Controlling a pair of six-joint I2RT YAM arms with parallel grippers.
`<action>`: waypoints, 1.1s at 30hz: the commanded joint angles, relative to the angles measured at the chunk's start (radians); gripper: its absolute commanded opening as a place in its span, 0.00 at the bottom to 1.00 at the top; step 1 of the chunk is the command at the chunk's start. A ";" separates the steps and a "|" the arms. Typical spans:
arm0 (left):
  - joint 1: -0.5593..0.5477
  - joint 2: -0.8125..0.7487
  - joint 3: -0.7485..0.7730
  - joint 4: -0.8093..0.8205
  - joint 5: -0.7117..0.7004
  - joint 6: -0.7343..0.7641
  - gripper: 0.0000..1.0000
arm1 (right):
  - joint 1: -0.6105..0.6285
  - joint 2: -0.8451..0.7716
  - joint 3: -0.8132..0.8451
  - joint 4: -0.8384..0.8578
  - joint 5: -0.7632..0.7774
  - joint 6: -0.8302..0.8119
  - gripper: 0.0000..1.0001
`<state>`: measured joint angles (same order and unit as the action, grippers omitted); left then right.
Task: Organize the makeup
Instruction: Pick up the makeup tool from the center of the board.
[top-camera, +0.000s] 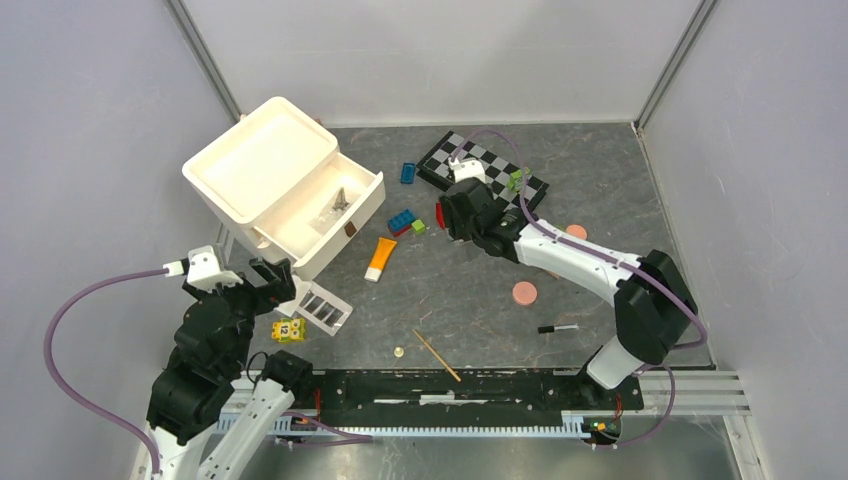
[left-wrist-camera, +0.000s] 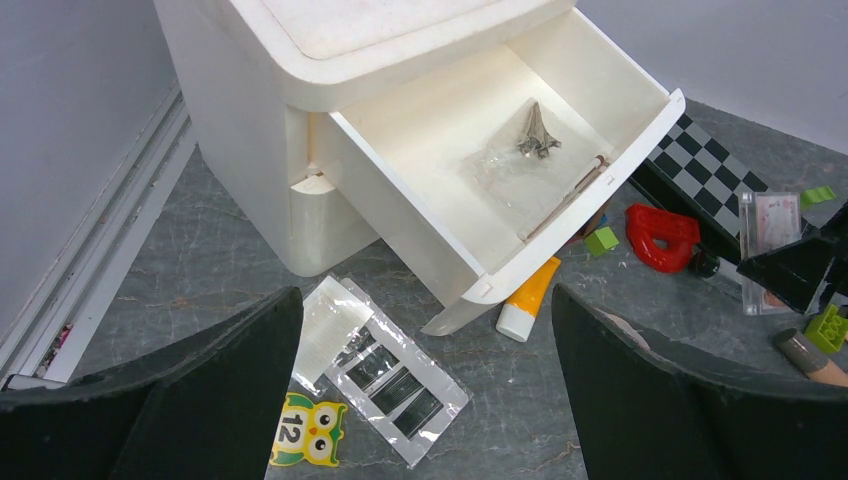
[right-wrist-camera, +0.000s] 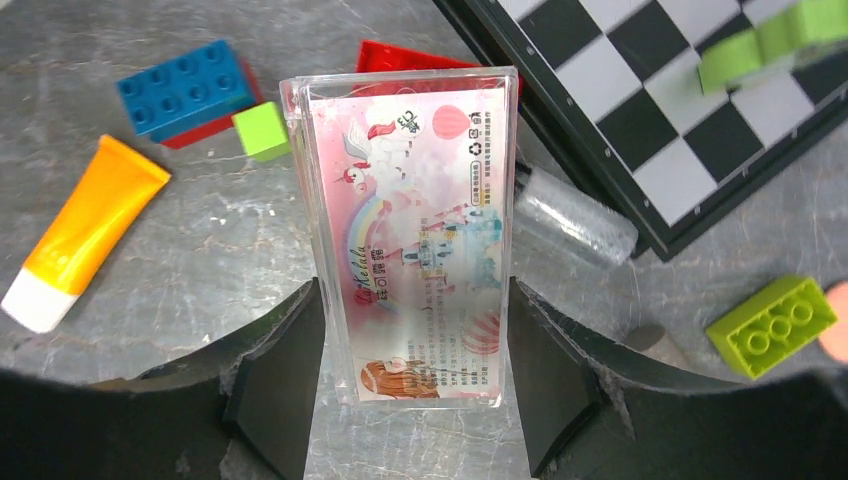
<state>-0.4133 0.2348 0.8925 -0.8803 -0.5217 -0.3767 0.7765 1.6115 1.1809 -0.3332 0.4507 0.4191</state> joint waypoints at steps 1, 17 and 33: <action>0.005 0.005 -0.003 0.035 -0.015 0.040 1.00 | -0.006 -0.071 0.018 0.116 -0.120 -0.217 0.25; 0.008 0.003 -0.002 0.036 -0.014 0.040 1.00 | -0.006 -0.144 0.149 0.183 -0.844 -0.774 0.22; 0.007 -0.015 -0.003 0.035 -0.020 0.039 1.00 | -0.005 -0.208 0.017 0.443 -1.337 -1.119 0.18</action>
<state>-0.4133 0.2337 0.8925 -0.8803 -0.5217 -0.3767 0.7704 1.4559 1.2247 -0.0040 -0.7517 -0.6033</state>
